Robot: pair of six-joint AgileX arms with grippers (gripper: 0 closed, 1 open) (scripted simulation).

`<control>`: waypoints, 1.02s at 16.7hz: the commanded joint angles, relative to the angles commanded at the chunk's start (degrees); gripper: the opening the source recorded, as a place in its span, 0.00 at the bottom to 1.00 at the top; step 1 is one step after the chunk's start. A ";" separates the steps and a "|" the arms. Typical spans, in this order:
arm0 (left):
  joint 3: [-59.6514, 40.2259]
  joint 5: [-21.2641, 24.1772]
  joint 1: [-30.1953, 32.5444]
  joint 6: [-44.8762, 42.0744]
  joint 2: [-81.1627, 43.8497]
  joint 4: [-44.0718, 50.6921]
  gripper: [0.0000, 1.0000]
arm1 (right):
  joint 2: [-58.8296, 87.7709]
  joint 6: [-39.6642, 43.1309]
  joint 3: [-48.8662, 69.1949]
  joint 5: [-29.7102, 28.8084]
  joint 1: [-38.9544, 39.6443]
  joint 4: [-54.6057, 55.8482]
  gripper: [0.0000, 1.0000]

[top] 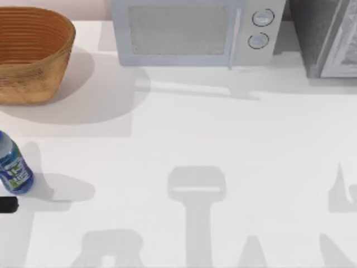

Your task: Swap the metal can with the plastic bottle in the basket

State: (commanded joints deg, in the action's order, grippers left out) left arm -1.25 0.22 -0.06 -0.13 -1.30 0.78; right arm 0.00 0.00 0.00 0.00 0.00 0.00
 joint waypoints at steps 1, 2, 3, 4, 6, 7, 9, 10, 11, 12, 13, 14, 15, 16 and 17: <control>0.90 -0.16 0.04 0.10 0.94 -0.56 0.00 | 0.00 0.00 0.00 0.00 0.00 0.00 1.00; 1.25 -0.22 0.06 0.13 1.29 -0.78 0.00 | 0.00 0.00 0.00 0.00 0.00 0.00 1.00; 1.25 -0.22 0.06 0.13 1.29 -0.78 0.00 | 0.00 0.00 0.00 0.00 0.00 0.00 1.00; 1.25 -0.22 0.06 0.13 1.29 -0.78 0.00 | 0.00 0.00 0.00 0.00 0.00 0.00 1.00; 1.23 -0.19 -0.03 0.01 1.04 -0.66 0.00 | 0.00 0.00 0.00 0.00 0.00 0.00 1.00; 1.23 -0.19 -0.03 0.01 1.04 -0.66 0.00 | 0.00 0.00 0.00 0.00 0.00 0.00 1.00; 0.95 0.18 -0.06 0.06 -0.45 -1.09 0.00 | 0.00 0.00 0.00 0.00 0.00 0.00 1.00; 0.60 0.61 -0.05 0.10 -1.96 -1.60 0.00 | 0.00 0.00 0.00 0.00 0.00 0.00 1.00; -0.02 1.30 0.06 0.12 -4.06 -2.45 0.00 | 0.00 0.00 0.00 0.00 0.00 0.00 1.00; -0.84 2.18 0.24 0.14 -6.50 -3.54 0.00 | 0.00 0.00 0.00 0.00 0.00 0.00 1.00; -1.85 3.25 0.50 0.14 -9.28 -4.86 0.00 | 0.00 0.00 0.00 0.00 0.00 0.00 1.00; -3.09 4.54 0.86 0.13 -12.41 -6.46 0.00 | 0.00 0.00 0.00 0.00 0.00 0.00 1.00; -4.59 6.06 1.35 0.08 -15.90 -8.37 0.00 | 0.00 0.00 0.00 0.00 0.00 0.00 1.00; -6.26 7.75 1.91 0.03 -19.63 -10.47 0.00 | 0.00 0.00 0.00 0.00 0.00 0.00 1.00; -8.09 9.60 2.56 -0.04 -23.60 -12.77 0.00 | 0.00 0.00 0.00 0.00 0.00 0.00 1.00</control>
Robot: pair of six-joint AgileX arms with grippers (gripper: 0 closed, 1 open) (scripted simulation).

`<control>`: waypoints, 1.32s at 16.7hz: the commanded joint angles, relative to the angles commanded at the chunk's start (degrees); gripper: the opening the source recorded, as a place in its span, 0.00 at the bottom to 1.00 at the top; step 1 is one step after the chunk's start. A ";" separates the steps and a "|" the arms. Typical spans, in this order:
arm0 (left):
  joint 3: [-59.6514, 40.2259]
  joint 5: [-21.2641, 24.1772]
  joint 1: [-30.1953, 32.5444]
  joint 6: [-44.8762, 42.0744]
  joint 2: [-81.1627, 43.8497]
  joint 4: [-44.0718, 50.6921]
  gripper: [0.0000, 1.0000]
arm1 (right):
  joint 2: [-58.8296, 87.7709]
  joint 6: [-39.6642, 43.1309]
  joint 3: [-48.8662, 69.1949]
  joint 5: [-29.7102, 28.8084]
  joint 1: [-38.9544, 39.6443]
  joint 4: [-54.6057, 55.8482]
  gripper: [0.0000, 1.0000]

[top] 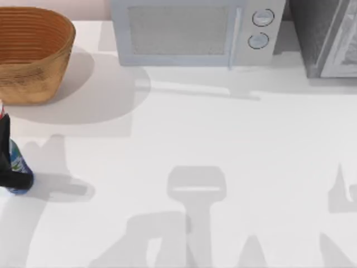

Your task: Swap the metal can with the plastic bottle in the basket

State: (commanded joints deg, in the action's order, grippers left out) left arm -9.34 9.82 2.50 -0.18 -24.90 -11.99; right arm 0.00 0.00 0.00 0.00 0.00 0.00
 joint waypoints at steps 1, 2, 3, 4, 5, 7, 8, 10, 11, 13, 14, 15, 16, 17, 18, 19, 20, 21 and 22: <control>-2.02 2.03 0.74 -0.09 -4.24 -2.51 0.00 | 0.00 0.00 0.00 0.00 0.00 0.00 1.00; -4.19 4.23 1.55 -0.18 -8.74 -5.19 0.00 | 0.00 0.00 0.00 0.00 0.00 0.00 1.00; -6.47 6.54 2.42 -0.28 -13.42 -7.99 0.00 | 0.00 0.00 0.00 0.00 0.00 0.00 1.00; -8.83 8.95 3.33 -0.38 -18.27 -10.88 0.00 | 0.00 0.00 0.00 0.00 0.00 0.00 1.00; -11.29 11.49 4.28 -0.49 -23.32 -13.88 0.00 | 0.00 0.00 0.00 0.00 0.00 0.00 1.00; -16.36 16.75 6.27 -0.67 -33.82 -20.04 0.00 | 0.00 0.00 0.00 0.00 0.00 0.00 1.00; -18.94 19.45 7.29 -0.76 -39.22 -23.17 0.00 | 0.00 0.00 0.00 0.00 0.00 0.00 1.00; -24.14 24.91 9.34 -0.90 -50.20 -29.47 0.00 | 0.00 0.00 0.00 0.00 0.00 0.00 1.00; -26.73 27.64 10.36 -0.96 -55.72 -32.61 0.00 | 0.00 0.00 0.00 0.00 0.00 0.00 1.00; -31.84 33.02 12.36 -1.06 -66.69 -38.79 0.00 | 0.00 0.00 0.00 0.00 0.00 0.00 1.00; -34.31 35.63 13.33 -1.10 -72.07 -41.77 0.00 | 0.00 0.00 0.00 0.00 0.00 0.00 1.00; -36.73 38.20 14.28 -1.14 -77.35 -44.68 0.00 | 0.00 0.00 0.00 0.00 0.00 0.00 1.00; -39.08 40.69 15.21 -1.17 -82.51 -47.49 0.00 | 0.00 0.00 0.00 0.00 0.00 0.00 1.00; -41.30 43.06 16.09 -1.20 -87.43 -50.13 0.00 | 0.00 0.00 0.00 0.00 0.00 0.00 1.00; -43.41 45.33 16.93 -1.23 -92.15 -52.65 0.00 | 0.00 0.00 0.00 0.00 0.00 0.00 1.00; -45.41 47.49 17.74 -1.25 -96.64 -55.02 0.00 | 0.00 0.00 0.00 0.00 0.00 0.00 1.00; -47.28 49.50 18.49 -1.26 -100.85 -57.22 0.00 | 0.00 0.00 0.00 0.00 0.00 0.00 1.00; -48.95 51.32 19.17 -1.27 -104.66 -59.20 0.00 | 0.00 0.00 0.00 0.00 0.00 0.00 1.00; -50.46 52.98 19.80 -1.27 -108.15 -60.99 0.00 | 0.00 0.00 0.00 0.00 0.00 0.00 1.00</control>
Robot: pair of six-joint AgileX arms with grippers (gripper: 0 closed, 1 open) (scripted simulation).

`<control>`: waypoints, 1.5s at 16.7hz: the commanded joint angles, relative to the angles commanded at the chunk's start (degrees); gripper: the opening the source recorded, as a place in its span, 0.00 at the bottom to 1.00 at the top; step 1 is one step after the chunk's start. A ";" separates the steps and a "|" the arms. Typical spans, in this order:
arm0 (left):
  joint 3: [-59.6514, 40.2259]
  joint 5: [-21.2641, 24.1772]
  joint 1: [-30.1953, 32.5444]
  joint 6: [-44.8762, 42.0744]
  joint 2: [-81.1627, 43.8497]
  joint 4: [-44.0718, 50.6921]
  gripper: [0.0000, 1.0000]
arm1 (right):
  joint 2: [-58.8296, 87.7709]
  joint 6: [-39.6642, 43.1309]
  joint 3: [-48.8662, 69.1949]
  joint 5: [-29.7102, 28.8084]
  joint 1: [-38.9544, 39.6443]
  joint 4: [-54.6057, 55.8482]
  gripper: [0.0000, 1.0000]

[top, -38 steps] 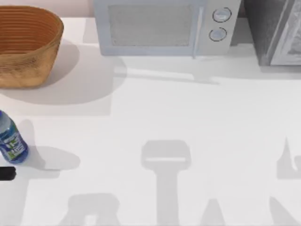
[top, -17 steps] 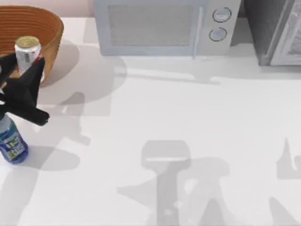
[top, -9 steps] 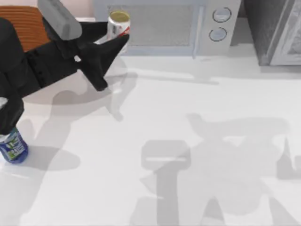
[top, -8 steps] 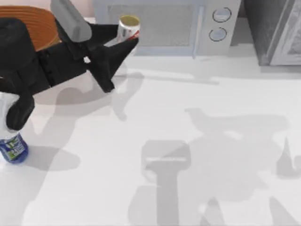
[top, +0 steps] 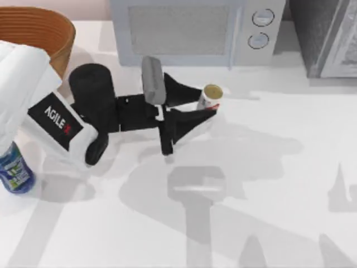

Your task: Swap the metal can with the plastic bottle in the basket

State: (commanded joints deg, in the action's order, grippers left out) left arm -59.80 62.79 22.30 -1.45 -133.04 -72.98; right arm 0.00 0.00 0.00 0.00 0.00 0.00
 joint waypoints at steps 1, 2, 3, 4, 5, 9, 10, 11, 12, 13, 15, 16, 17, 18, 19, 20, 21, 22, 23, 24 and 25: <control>-1.36 1.49 0.57 0.00 -3.15 -1.60 0.00 | 0.00 0.00 0.00 0.00 0.00 0.00 1.00; -2.51 2.76 1.05 0.02 -5.84 -2.95 0.00 | 0.00 0.00 0.00 0.00 0.00 0.00 1.00; -3.42 3.78 1.45 0.03 -8.02 -4.03 0.00 | 0.00 0.00 0.00 0.00 0.00 0.00 1.00; -4.15 4.59 1.76 0.05 -9.77 -4.88 0.00 | 0.00 0.00 0.00 0.00 0.00 0.00 1.00; -4.68 5.19 2.00 0.07 -11.08 -5.51 0.00 | 0.00 0.00 0.00 0.00 0.00 0.00 1.00; -5.01 5.57 2.14 0.08 -11.91 -5.90 0.00 | 0.00 0.00 0.00 0.00 0.00 0.00 1.00; -5.01 5.57 2.14 0.08 -11.91 -5.90 0.00 | 0.00 0.00 0.00 0.00 0.00 0.00 1.00; -5.01 5.57 2.14 0.08 -11.91 -5.90 0.00 | 0.00 0.00 0.00 0.00 0.00 0.00 1.00; -5.01 5.57 2.14 0.08 -11.91 -5.90 0.08 | 0.00 0.00 0.00 0.00 0.00 0.00 1.00; -5.01 5.57 2.14 0.08 -11.91 -5.90 0.15 | 0.00 0.00 0.00 0.00 0.00 0.00 1.00; -5.01 5.57 2.14 0.08 -11.91 -5.90 0.30 | 0.00 0.00 0.00 0.00 0.00 0.00 1.00; -5.01 5.57 2.14 0.08 -11.91 -5.90 0.38 | 0.00 0.00 0.00 0.00 0.00 0.00 1.00; -5.01 5.57 2.14 0.08 -11.91 -5.90 0.45 | 0.00 0.00 0.00 0.00 0.00 0.00 1.00; -5.01 5.57 2.14 0.08 -11.91 -5.90 0.53 | 0.00 0.00 0.00 0.00 0.00 0.00 1.00; -5.01 5.57 2.14 0.08 -11.91 -5.90 0.60 | 0.00 0.00 0.00 0.00 0.00 0.00 1.00; -5.01 5.57 2.14 0.08 -11.91 -5.90 0.68 | 0.00 0.00 0.00 0.00 0.00 0.00 1.00; -5.01 5.57 2.14 0.08 -11.91 -5.90 0.75 | 0.00 0.00 0.00 0.00 0.00 0.00 1.00; -5.01 5.57 2.14 0.08 -11.91 -5.90 0.83 | 0.00 0.00 0.00 0.00 0.00 0.00 1.00; -5.01 5.57 2.14 0.08 -11.91 -5.90 0.90 | 0.00 0.00 0.00 0.00 0.00 0.00 1.00; -5.01 5.57 2.14 0.08 -11.91 -5.90 0.98 | 0.00 0.00 0.00 0.00 0.00 0.00 1.00; -5.01 5.57 2.14 0.08 -11.91 -5.90 1.00 | 0.00 0.00 0.00 0.00 0.00 0.00 1.00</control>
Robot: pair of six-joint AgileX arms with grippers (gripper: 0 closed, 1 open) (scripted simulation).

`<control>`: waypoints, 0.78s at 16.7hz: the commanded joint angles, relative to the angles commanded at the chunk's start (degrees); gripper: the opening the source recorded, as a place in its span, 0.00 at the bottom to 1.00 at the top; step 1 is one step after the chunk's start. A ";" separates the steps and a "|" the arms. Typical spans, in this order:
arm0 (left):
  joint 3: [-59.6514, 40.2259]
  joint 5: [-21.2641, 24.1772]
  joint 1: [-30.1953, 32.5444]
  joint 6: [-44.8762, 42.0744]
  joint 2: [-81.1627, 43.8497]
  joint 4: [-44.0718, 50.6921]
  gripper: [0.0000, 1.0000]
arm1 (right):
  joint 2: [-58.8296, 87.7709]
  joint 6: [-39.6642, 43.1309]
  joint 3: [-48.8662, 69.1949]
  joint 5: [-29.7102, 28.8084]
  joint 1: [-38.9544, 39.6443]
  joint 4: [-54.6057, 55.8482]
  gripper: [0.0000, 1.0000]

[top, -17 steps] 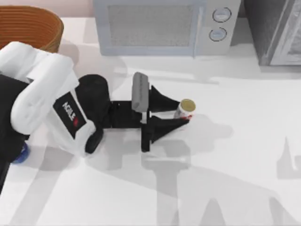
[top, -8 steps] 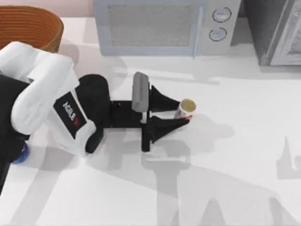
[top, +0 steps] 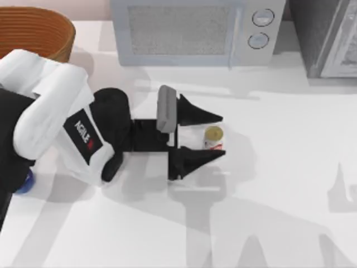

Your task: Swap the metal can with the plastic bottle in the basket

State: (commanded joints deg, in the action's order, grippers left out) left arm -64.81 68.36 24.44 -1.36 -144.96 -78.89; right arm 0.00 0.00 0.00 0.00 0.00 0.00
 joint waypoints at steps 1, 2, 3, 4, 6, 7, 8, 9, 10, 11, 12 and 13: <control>0.00 0.00 0.00 0.00 0.00 0.00 1.00 | 0.00 0.00 0.00 0.00 0.00 0.00 1.00; 0.00 0.00 0.00 0.00 0.00 0.00 1.00 | 0.00 0.00 0.00 0.00 0.00 0.00 1.00; 0.00 0.00 0.00 0.00 0.00 0.00 1.00 | 0.00 0.00 0.00 0.00 0.00 0.00 1.00; 0.00 0.00 0.00 0.00 0.00 0.00 1.00 | 0.00 0.00 0.00 0.00 0.00 0.00 1.00; 0.00 0.00 0.00 0.00 0.00 0.00 1.00 | 0.00 0.00 0.00 0.00 0.00 0.00 1.00; 0.00 0.00 0.00 0.00 0.00 0.00 1.00 | 0.00 0.00 0.00 0.00 0.00 0.00 1.00; 0.02 -0.01 -0.20 0.00 0.00 0.01 1.00 | 0.00 0.00 0.00 0.00 0.00 0.00 1.00; 0.02 -0.01 -0.20 0.00 0.00 0.01 1.00 | 0.00 0.00 0.00 0.00 0.00 0.00 1.00; 0.42 -0.49 -0.50 0.07 0.57 0.53 1.00 | 0.00 0.00 0.00 0.00 0.00 0.00 1.00; 1.21 -1.43 -1.08 0.18 1.73 1.59 1.00 | 0.00 0.00 0.00 0.00 0.00 0.00 1.00; 2.35 -2.78 -1.88 0.29 3.51 3.13 1.00 | 0.00 0.00 0.00 0.00 0.00 0.00 1.00; 3.79 -4.48 -2.85 0.38 5.88 5.09 1.00 | 0.00 0.00 0.00 0.00 0.00 0.00 1.00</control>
State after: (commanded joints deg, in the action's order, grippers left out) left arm -61.03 63.88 21.59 -0.99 -139.07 -73.79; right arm 0.00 0.00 0.00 0.00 0.00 0.00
